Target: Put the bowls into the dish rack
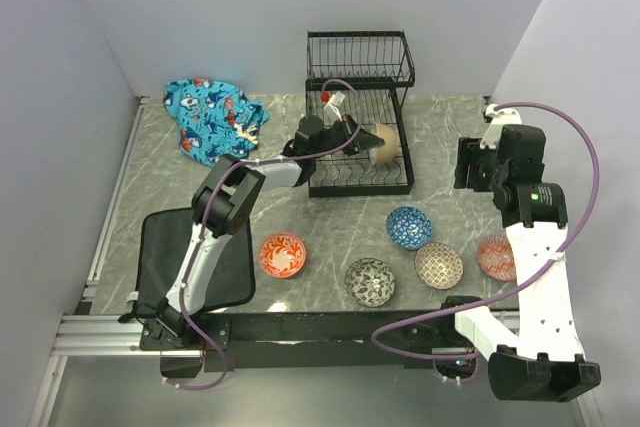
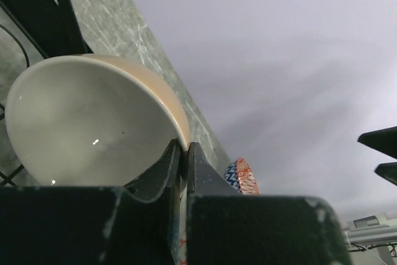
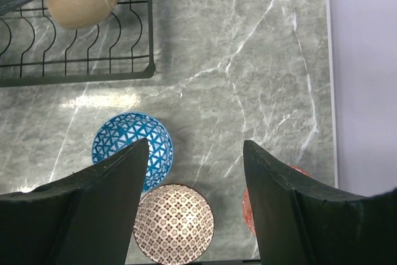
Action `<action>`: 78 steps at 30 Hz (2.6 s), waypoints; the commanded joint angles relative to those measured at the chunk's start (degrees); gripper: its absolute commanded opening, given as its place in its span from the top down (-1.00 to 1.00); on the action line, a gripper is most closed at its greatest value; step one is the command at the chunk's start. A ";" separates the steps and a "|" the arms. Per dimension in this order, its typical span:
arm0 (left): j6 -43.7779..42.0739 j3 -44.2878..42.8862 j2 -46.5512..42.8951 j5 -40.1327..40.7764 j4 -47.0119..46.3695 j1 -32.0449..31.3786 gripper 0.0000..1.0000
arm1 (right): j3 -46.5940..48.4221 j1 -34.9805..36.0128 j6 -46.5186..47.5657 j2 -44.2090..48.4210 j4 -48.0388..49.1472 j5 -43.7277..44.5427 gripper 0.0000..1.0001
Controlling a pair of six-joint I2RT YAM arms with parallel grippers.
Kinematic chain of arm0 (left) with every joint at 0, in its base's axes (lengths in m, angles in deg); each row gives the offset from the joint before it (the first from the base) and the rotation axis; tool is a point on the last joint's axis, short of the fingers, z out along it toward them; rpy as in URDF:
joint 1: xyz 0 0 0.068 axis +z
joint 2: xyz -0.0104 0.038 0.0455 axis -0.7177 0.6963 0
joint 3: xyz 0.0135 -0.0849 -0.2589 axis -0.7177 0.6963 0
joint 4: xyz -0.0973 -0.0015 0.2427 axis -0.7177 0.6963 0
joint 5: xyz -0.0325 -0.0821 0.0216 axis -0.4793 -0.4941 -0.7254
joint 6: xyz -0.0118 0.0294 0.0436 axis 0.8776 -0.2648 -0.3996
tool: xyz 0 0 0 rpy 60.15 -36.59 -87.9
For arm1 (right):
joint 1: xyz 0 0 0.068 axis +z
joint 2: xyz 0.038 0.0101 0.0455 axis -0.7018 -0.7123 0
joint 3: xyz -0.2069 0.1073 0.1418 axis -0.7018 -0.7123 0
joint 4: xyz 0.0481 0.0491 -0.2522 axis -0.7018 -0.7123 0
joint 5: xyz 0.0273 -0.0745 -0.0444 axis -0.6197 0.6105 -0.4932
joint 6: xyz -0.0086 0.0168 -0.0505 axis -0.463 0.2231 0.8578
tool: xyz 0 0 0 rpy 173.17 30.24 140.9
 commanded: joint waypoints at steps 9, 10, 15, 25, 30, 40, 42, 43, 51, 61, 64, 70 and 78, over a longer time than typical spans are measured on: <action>-5.03 -10.51 6.42 -2.77 -9.64 -0.33 0.91 | 1.05 -1.76 0.04 0.07 0.73 -0.70 -0.40; -5.55 -10.77 6.78 -2.77 -9.64 -0.25 0.91 | 0.87 -1.76 -0.05 -0.02 0.91 -0.96 -0.39; -6.34 -13.23 8.54 -2.42 -9.38 -0.07 0.93 | -0.45 -2.38 -0.32 -0.55 1.61 -1.75 -0.40; -11.53 -18.15 12.32 -1.19 -8.24 0.98 0.92 | 0.25 -2.73 -0.32 -3.36 2.31 -2.63 -0.39; -13.64 -19.30 13.64 0.13 -7.63 1.42 0.94 | 0.43 -2.73 -0.32 -4.41 2.49 -2.72 -0.39; -17.77 -23.25 15.92 1.63 -5.78 1.60 0.95 | 0.78 -2.73 -0.14 -6.00 3.11 -2.81 -0.39; -17.95 -23.34 16.45 1.45 -6.13 1.86 0.95 | 0.96 -2.73 -0.05 -6.26 3.19 -2.72 -0.39; -18.04 -23.34 16.80 1.19 -6.30 1.95 0.94 | 0.96 -2.82 -0.05 -6.35 3.11 -2.72 -0.39; -16.46 -23.96 19.09 -3.12 -8.41 4.06 0.91 | -0.36 -2.82 0.30 -5.82 3.46 -2.11 -0.39; -14.88 -27.39 22.69 -6.99 -8.50 5.29 0.84 | -0.36 -2.82 0.83 -7.05 4.07 -1.84 -0.39; -13.82 -26.69 22.78 -6.99 -9.03 5.38 0.81 | -0.36 -2.73 0.91 -7.23 4.16 -1.84 -0.39; -11.53 -23.96 22.08 -6.37 -10.52 5.29 0.60 | -0.62 -2.82 1.00 -6.26 4.25 -1.49 -0.39; -9.86 -20.27 20.67 -7.08 -11.75 5.47 0.98 | -1.85 -2.91 0.74 -5.03 4.25 -1.58 -0.39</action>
